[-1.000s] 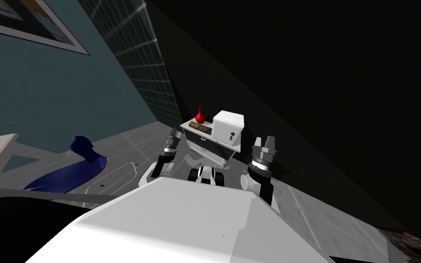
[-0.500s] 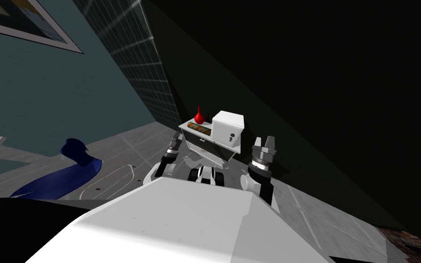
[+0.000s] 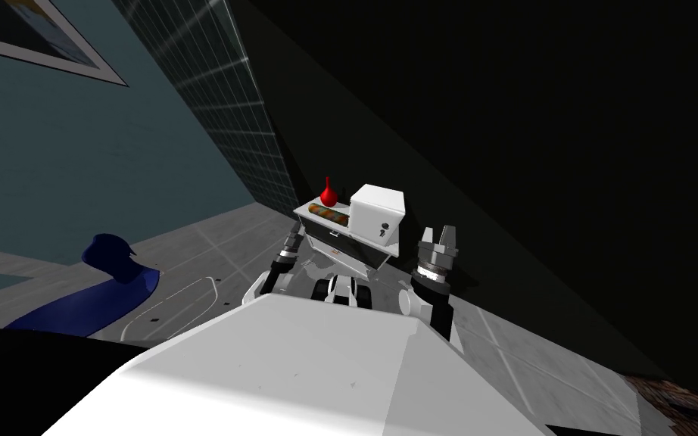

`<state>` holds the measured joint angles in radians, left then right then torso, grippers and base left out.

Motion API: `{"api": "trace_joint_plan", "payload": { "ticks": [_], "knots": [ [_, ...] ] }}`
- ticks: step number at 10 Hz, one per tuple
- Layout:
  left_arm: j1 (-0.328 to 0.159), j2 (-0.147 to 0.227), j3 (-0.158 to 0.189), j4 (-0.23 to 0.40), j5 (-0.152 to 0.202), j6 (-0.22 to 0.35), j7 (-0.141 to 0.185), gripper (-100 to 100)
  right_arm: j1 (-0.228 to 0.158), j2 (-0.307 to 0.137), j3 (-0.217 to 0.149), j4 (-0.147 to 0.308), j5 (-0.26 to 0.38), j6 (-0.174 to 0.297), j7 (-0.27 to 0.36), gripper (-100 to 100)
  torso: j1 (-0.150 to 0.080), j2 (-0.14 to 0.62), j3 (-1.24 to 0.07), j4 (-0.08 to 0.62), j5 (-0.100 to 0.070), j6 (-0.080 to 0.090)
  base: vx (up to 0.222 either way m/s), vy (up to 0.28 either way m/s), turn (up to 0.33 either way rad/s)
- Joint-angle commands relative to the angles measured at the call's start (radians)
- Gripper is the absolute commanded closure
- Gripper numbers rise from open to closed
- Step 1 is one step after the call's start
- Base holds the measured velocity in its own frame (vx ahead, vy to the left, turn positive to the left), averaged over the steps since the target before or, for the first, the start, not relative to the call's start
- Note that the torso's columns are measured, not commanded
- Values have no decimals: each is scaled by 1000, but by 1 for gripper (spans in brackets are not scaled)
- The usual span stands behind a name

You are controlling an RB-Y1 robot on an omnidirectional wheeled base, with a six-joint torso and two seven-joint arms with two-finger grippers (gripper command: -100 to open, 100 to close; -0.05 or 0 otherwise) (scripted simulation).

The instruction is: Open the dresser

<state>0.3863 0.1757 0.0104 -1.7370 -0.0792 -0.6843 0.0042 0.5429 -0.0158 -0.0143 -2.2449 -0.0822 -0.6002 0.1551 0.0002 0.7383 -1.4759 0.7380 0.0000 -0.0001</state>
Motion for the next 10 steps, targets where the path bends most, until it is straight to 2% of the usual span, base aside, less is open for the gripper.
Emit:
{"api": "trace_joint_plan", "payload": {
  "ticks": [1,4,5,6,7,8,9,10],
  "knots": [
    [-22,2,-4,70,-6,-35,-11,-100,0,0,0,0,0,0,0,0,0,0,0,0,0,0,35,-4,-17],
    [-48,2,-14,160,-16,-93,-30,-100,0,0,0,0,0,0,0,0,0,0,0,0,0,0,36,1,-25],
    [-48,2,-14,174,-16,-93,-30,-100,0,0,0,0,0,0,0,0,0,0,0,0,0,0,32,-1,-19],
    [-62,1,-19,207,-22,-122,-40,-100,0,0,0,0,0,0,0,0,0,0,0,0,0,0,46,-6,-32],
    [-62,1,-19,228,-22,-122,-40,-100,0,0,0,0,0,0,0,0,-1,-1,0,0,0,0,41,-7,-18],
    [-75,-1,-24,255,-27,-151,-50,-100,0,0,0,0,0,0,0,0,0,-1,0,0,0,0,41,-1,-26],
    [-75,-1,-24,282,-27,-151,-50,-100,0,0,0,0,0,0,0,0,0,0,0,0,0,0,34,4,-24],
    [-89,-2,-29,305,-32,-180,-59,-100,0,0,0,0,0,0,0,0,0,0,0,0,0,0,38,5,-28]
  ]
}}
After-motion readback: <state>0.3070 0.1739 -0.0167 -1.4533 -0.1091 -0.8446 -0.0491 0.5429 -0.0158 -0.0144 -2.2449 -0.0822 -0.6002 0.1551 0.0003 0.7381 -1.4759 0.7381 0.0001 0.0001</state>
